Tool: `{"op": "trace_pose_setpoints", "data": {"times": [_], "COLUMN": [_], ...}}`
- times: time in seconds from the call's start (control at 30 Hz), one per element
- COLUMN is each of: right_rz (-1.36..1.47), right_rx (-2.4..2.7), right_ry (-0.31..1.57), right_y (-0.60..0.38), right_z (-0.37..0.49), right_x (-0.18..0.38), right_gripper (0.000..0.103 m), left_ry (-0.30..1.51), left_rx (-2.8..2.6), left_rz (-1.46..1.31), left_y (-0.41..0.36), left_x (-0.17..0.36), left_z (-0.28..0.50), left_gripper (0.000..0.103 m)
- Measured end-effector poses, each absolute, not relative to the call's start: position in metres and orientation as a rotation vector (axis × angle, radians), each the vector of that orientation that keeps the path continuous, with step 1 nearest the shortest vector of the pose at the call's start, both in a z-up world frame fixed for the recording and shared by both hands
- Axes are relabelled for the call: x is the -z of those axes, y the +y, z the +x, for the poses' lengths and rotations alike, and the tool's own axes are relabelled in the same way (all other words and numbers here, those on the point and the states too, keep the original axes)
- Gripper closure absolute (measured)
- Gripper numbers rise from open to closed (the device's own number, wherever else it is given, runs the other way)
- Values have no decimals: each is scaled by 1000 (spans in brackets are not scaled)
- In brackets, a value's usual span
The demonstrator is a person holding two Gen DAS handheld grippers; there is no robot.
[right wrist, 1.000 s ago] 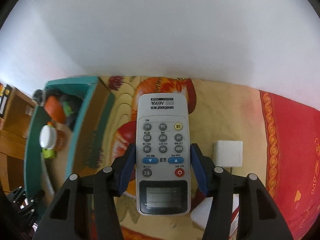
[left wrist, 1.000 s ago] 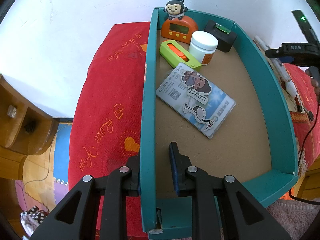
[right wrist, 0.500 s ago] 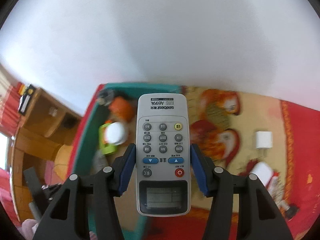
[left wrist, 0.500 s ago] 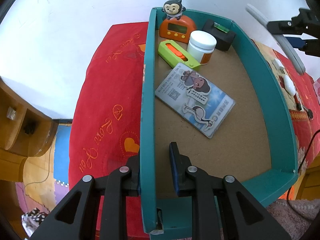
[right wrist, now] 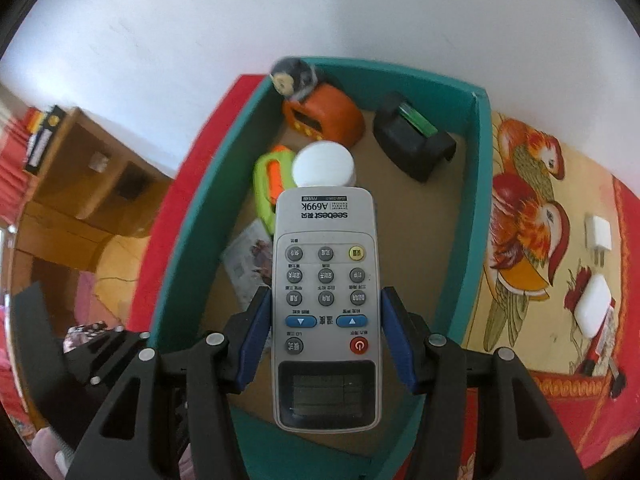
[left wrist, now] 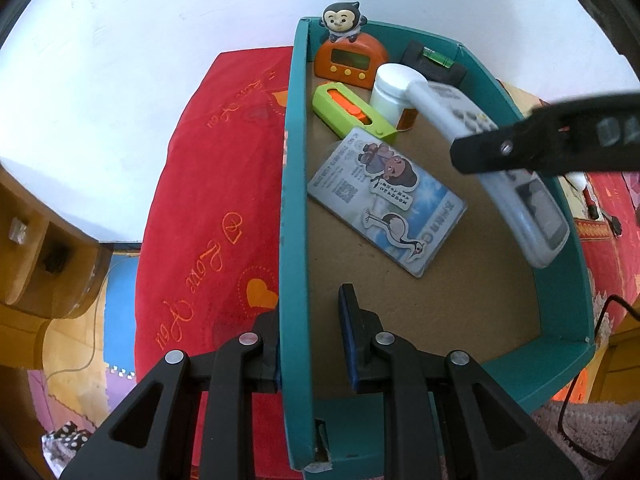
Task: Organize objects
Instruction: 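Carry the white remote into the tray beside the cartoon card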
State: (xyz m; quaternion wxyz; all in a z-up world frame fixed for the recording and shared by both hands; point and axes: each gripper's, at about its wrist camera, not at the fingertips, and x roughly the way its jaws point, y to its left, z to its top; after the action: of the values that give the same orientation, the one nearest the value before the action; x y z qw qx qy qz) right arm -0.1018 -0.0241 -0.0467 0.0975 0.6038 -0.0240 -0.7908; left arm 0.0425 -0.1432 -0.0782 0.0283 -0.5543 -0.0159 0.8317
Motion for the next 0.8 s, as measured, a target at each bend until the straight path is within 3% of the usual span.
{"op": "trace_pose_setpoints", "data": {"times": [0.23,0.8], "right_rz": [1912,1946], "right_rx": [2385,2353], "right_ry": [79,0], "right_y": [-32,-28], "right_z": [-107,-113], "right_x": [77,89], "right_gripper": [49,49], "left_ry": [-49,-55], "left_rx": [-2565,-2565], "left_rz": [-1708,-1709], "left_y": [-144,-143], "left_x": [78,78], "left_z": [44,41], "left_gripper": [82,82]}}
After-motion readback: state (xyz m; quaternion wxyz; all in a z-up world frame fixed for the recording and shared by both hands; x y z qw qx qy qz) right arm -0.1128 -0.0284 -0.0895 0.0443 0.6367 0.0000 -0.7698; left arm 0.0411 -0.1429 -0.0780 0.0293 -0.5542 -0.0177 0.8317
